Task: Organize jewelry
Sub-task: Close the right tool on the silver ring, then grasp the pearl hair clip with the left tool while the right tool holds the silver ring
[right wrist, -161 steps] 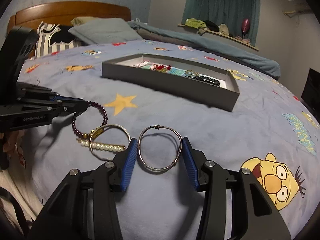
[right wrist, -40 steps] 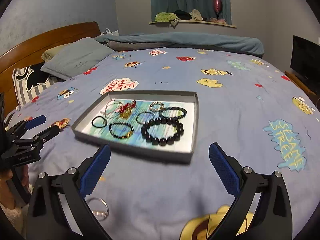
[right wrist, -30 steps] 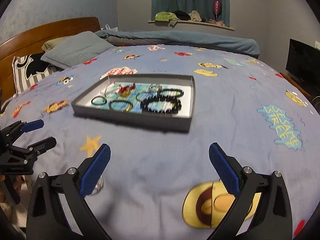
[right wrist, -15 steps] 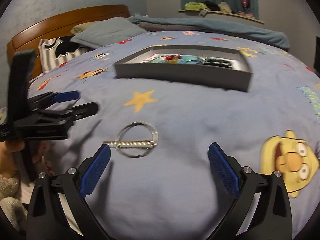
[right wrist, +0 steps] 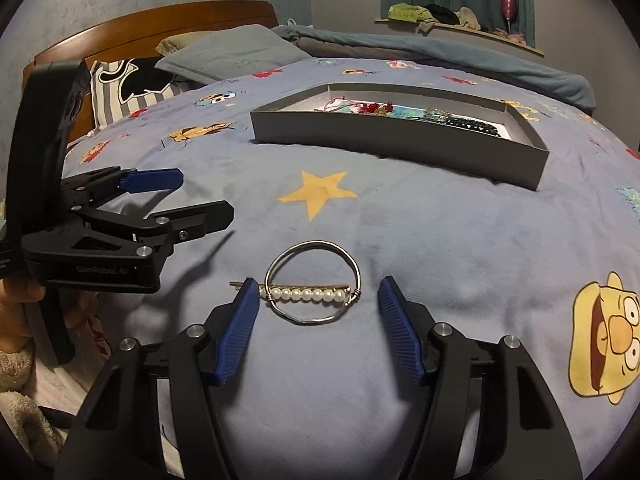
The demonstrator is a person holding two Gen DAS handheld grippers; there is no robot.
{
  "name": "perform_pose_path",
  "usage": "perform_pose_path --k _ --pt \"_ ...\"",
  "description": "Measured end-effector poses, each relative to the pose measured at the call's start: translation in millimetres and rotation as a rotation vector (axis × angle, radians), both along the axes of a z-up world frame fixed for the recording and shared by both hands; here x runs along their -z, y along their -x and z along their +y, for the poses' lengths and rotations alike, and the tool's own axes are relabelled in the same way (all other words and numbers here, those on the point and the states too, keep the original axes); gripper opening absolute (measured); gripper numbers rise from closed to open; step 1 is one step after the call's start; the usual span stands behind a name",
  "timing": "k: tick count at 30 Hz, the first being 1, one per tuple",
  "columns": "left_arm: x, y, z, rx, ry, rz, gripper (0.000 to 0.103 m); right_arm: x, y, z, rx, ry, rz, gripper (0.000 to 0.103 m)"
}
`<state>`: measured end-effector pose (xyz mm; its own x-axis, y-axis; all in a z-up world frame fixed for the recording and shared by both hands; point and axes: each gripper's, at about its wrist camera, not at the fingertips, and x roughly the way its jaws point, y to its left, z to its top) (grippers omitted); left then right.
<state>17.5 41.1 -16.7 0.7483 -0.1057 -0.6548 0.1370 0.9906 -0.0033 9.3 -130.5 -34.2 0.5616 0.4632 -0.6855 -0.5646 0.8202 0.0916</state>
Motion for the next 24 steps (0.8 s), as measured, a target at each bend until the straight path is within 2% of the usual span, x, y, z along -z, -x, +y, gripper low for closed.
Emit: perform_pose_path --k 2,4,10,17,19,23,24 --pt "0.0 0.0 -0.1 0.002 0.0 0.001 0.092 0.5 -0.1 2.6 -0.01 0.004 -0.002 0.062" --pt "-0.1 0.1 -0.5 0.002 -0.003 0.001 0.092 1.3 0.4 4.5 -0.017 0.019 -0.013 0.051" --pt "-0.9 2.5 -1.9 0.029 0.018 -0.001 0.092 -4.9 2.3 -7.3 0.002 -0.02 -0.026 0.051" --pt "-3.8 14.1 -17.5 0.171 0.09 -0.001 0.09 -13.7 -6.5 -39.3 0.107 -0.047 -0.046 0.051" --pt "-4.1 18.2 -26.0 0.218 0.112 -0.001 0.086 -14.3 -8.9 -47.1 0.133 -0.033 -0.053 0.051" --pt "0.1 22.2 -47.9 0.3 0.073 0.006 0.063 -14.3 -14.0 -59.9 0.174 -0.034 -0.05 0.051" --pt "1.9 21.9 -52.5 0.316 0.063 0.011 0.061 -14.0 -15.7 -62.7 0.182 -0.036 -0.046 0.051"
